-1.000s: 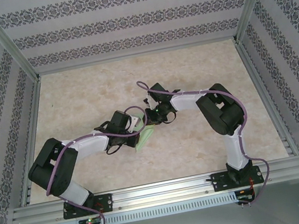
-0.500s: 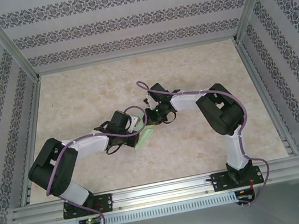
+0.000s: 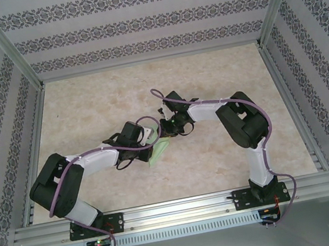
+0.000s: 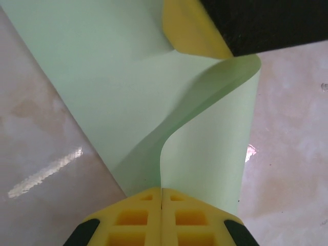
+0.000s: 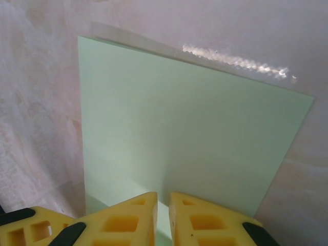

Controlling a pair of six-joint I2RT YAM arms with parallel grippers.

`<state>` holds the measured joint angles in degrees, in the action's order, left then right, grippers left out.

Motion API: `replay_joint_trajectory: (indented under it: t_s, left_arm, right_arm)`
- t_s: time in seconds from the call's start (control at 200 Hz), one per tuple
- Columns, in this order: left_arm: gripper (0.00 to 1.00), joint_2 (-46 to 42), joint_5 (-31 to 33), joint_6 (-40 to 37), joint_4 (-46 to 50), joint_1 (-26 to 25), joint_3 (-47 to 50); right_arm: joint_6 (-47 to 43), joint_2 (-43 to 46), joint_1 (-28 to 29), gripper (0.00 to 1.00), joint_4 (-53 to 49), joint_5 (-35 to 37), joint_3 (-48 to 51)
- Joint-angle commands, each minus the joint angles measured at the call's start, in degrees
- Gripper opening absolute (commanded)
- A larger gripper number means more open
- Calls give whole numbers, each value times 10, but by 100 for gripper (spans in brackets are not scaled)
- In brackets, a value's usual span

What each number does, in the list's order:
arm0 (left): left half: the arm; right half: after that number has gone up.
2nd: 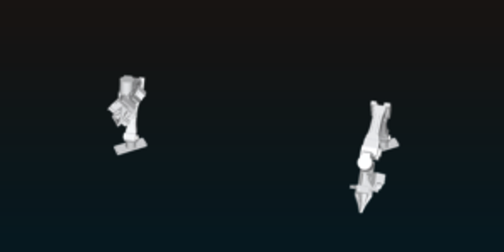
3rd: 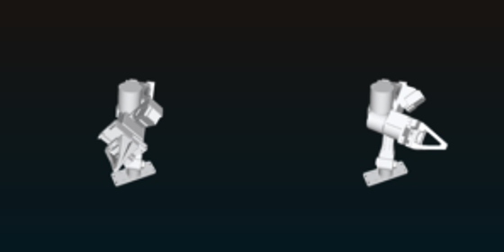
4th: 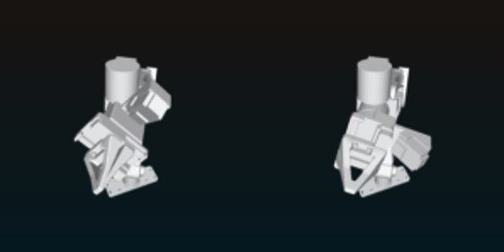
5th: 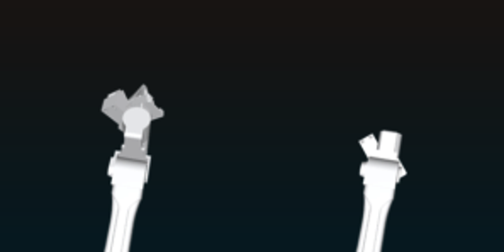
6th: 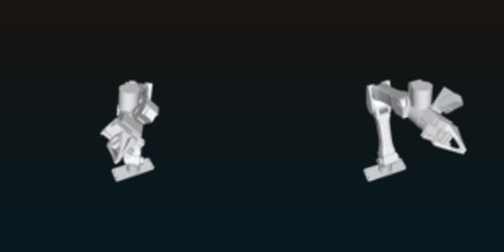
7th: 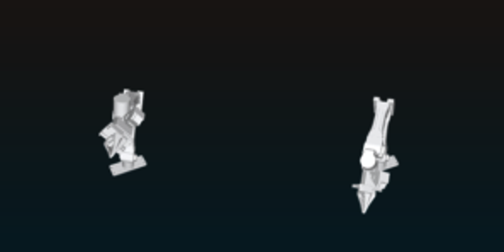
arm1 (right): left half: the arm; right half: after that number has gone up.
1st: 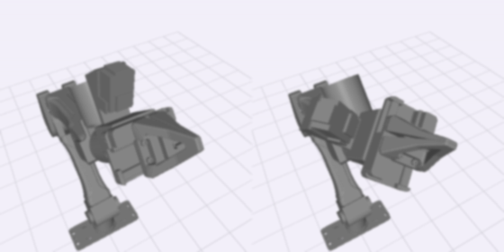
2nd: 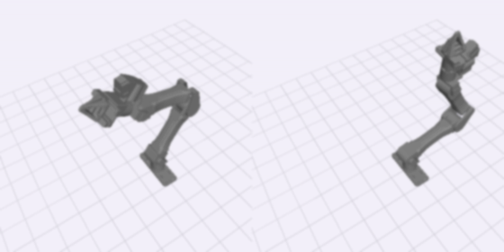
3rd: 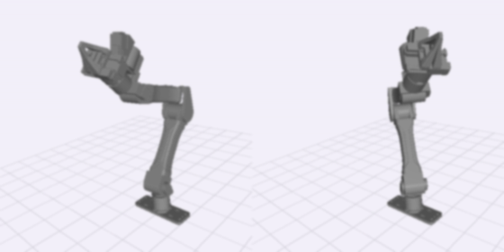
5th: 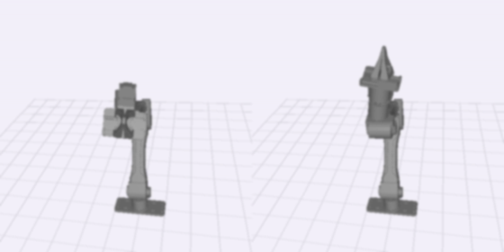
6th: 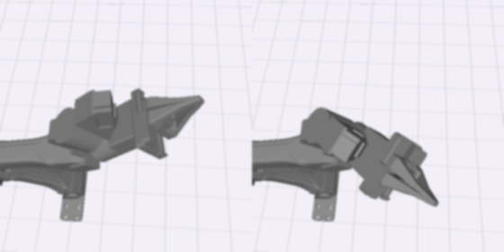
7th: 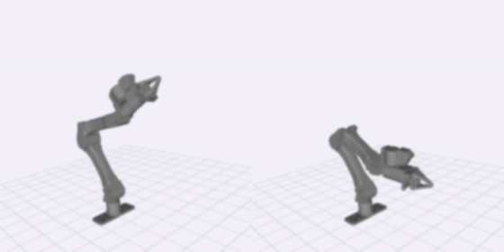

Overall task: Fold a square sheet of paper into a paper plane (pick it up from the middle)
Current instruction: Third fold the triangle at the center of the table.

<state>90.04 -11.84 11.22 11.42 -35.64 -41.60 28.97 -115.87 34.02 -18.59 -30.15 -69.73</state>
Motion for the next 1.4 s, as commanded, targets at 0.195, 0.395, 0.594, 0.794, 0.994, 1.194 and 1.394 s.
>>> replay_joint_trajectory:
  t_s: [0.195,0.395,0.594,0.794,0.994,1.194,1.394]
  left_arm:
    - [1,10,16,1,4,6,-6]
    - [2,15,9,4,7,7,-5]
    - [3,25,-5,3,0,6,-5]
    - [3,28,-7,1,-2,6,-5]
    - [3,36,-17,-7,-4,6,-9]
    - [3,38,-21,-10,-10,6,-10]
    - [2,37,-25,-16,-9,6,-11]
  right_arm:
    - [1,-11,-4,16,-12,21,15]
    - [2,-9,-4,16,-11,21,17]
    - [14,0,-4,19,7,4,19]
    - [35,58,-14,26,31,8,33]
    - [50,116,-25,26,47,27,76]
    - [99,166,-9,16,123,3,146]
    - [132,148,39,12,146,15,147]
